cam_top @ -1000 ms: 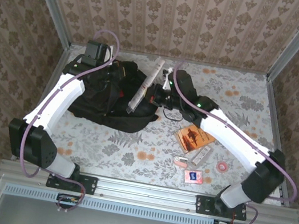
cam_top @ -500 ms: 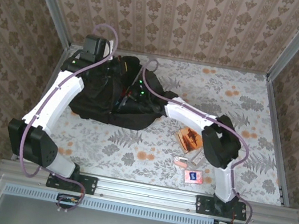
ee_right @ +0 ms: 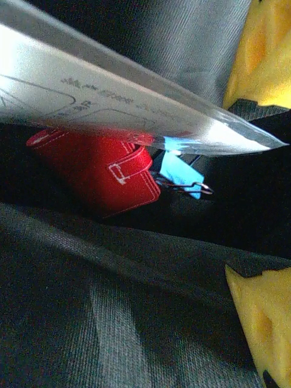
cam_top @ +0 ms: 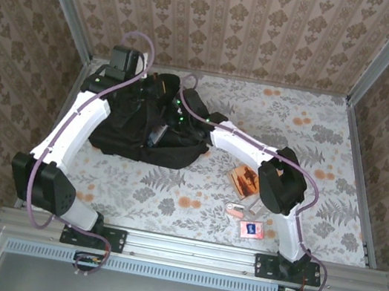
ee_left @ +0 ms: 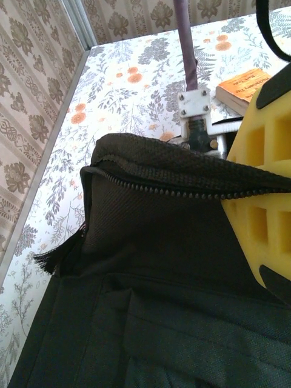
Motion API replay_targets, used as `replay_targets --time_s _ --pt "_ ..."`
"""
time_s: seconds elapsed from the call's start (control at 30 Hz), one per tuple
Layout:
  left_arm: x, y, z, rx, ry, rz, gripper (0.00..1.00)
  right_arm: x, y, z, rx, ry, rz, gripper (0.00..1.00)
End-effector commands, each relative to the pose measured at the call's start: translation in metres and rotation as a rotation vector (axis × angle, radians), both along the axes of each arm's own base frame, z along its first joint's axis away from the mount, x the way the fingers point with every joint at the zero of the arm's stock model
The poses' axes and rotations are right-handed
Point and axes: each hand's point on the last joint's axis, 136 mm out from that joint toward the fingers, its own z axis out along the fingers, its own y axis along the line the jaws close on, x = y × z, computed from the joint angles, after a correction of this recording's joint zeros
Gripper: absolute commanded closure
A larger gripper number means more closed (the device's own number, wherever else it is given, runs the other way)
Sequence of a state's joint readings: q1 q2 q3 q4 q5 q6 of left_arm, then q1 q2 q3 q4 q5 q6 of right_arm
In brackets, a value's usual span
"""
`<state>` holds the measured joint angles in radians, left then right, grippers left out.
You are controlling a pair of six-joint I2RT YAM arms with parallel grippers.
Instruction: Pack the student bag
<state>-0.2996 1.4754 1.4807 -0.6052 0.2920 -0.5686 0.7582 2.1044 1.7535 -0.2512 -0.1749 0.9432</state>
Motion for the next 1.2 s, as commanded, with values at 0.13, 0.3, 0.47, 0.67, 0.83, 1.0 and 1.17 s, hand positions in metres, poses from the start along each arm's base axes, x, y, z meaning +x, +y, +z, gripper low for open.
replay_targets --time_s 0.13,0.3,0.47,0.67,0.83,1.0,1.17 --pt "0.008 -0.005 0.014 -0.024 -0.066 -0.014 1.0 -0.03 -0.033 0.045 -0.081 -0.051 0.135 0.31" --pt "0.008 -0.006 0.01 -0.027 -0.06 -0.018 1.0 -0.041 -0.056 0.057 -0.15 -0.062 0.176 0.33" --pt "0.004 -0.007 0.011 -0.021 -0.063 -0.028 1.0 -0.052 -0.104 0.062 -0.34 -0.097 0.152 0.35" --pt "-0.002 -0.015 0.014 -0.034 -0.065 -0.058 1.0 -0.027 -0.126 0.052 -0.344 -0.063 0.043 0.38" --pt "-0.019 -0.018 0.037 -0.008 -0.167 -0.095 1.0 0.009 -0.132 0.047 -0.376 -0.07 -0.052 0.52" --pt "-0.038 -0.011 0.073 0.025 -0.307 -0.086 1.0 0.033 -0.128 0.042 -0.449 -0.063 -0.032 0.44" --pt "-0.044 -0.012 0.078 0.036 -0.339 -0.094 1.0 0.039 -0.117 0.035 -0.49 -0.078 0.029 0.47"
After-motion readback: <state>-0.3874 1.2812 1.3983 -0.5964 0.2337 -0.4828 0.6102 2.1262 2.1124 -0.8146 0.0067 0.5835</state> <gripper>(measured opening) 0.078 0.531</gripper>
